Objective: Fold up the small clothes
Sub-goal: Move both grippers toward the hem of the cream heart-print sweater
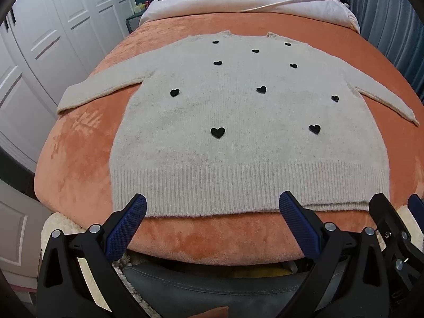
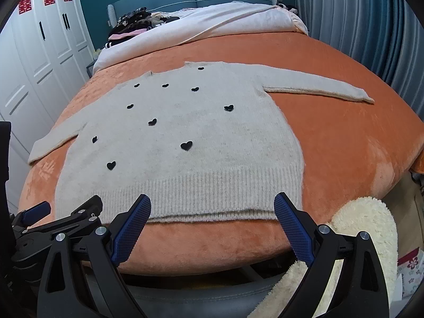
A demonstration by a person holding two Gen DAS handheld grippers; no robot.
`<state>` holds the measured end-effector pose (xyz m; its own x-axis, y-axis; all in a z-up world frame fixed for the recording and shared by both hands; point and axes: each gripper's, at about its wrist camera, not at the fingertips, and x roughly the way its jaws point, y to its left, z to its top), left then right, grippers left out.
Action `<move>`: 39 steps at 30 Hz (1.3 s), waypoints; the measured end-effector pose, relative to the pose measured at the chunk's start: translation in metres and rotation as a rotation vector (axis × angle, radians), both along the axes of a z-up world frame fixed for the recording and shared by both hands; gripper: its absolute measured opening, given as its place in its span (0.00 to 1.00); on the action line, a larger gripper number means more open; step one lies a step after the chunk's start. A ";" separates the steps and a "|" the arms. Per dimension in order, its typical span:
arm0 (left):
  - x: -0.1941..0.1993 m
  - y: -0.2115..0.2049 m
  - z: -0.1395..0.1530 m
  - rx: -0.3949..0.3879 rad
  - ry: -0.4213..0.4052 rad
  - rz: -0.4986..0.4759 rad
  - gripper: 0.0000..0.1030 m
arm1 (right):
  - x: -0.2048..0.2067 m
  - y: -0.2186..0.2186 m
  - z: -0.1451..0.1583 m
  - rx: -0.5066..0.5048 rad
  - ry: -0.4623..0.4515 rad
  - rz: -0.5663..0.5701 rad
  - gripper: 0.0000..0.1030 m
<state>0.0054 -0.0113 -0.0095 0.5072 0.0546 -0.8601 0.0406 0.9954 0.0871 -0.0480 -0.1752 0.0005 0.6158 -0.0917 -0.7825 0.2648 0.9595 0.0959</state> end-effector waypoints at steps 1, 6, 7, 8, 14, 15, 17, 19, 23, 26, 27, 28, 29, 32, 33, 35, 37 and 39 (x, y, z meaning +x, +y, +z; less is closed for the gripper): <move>0.001 0.000 0.000 -0.001 0.011 0.001 0.95 | -0.001 0.000 0.000 0.002 0.001 -0.002 0.90; 0.002 0.000 0.000 0.000 0.018 0.002 0.95 | 0.001 0.002 -0.002 0.007 -0.001 -0.007 0.90; 0.003 0.000 0.000 0.001 0.019 0.002 0.95 | 0.004 -0.002 0.001 0.010 0.011 -0.007 0.90; 0.003 -0.001 0.000 0.002 0.020 0.002 0.95 | 0.003 -0.002 0.001 0.010 0.013 -0.006 0.90; 0.006 -0.002 -0.001 0.009 0.028 0.003 0.95 | 0.005 -0.002 0.000 0.008 0.010 -0.007 0.90; 0.007 -0.003 -0.001 0.010 0.030 0.004 0.95 | 0.005 -0.002 0.000 0.009 0.010 -0.006 0.90; 0.008 -0.003 -0.001 0.011 0.033 0.005 0.95 | 0.006 -0.001 -0.001 0.008 0.004 -0.007 0.90; 0.009 -0.003 -0.001 0.013 0.033 0.006 0.95 | 0.007 -0.001 -0.001 0.008 0.005 -0.008 0.90; 0.010 -0.003 -0.002 0.013 0.034 0.005 0.95 | 0.010 0.000 -0.003 0.006 0.004 -0.011 0.90; 0.012 -0.003 -0.002 0.013 0.037 0.005 0.95 | 0.010 0.000 -0.003 0.003 0.005 -0.012 0.90; 0.012 -0.003 -0.002 0.014 0.036 0.006 0.95 | 0.011 -0.001 -0.003 0.002 0.004 -0.012 0.90; 0.012 -0.003 -0.002 0.014 0.037 0.007 0.95 | 0.011 0.000 -0.004 0.000 0.005 -0.012 0.90; 0.013 -0.003 -0.003 0.013 0.038 0.008 0.95 | 0.011 -0.001 -0.004 -0.002 0.004 -0.012 0.90; 0.016 -0.004 -0.004 0.015 0.041 0.009 0.95 | 0.013 -0.001 -0.005 0.013 0.021 -0.013 0.90; 0.017 -0.004 -0.004 0.015 0.042 0.009 0.95 | 0.014 0.000 -0.005 0.010 0.023 -0.013 0.90; 0.018 -0.005 -0.005 0.016 0.043 0.011 0.95 | 0.015 0.000 -0.005 0.003 0.018 -0.013 0.90; 0.019 -0.005 -0.006 0.018 0.045 0.010 0.95 | 0.017 -0.001 -0.005 0.000 0.016 -0.013 0.90; 0.021 -0.005 -0.006 0.019 0.048 0.011 0.95 | 0.018 0.001 -0.005 -0.034 0.030 -0.013 0.90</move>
<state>0.0261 -0.0163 -0.0159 0.4647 0.0769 -0.8821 0.0341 0.9939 0.1046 -0.0299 -0.1743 -0.0049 0.5909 -0.1267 -0.7967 0.2798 0.9585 0.0551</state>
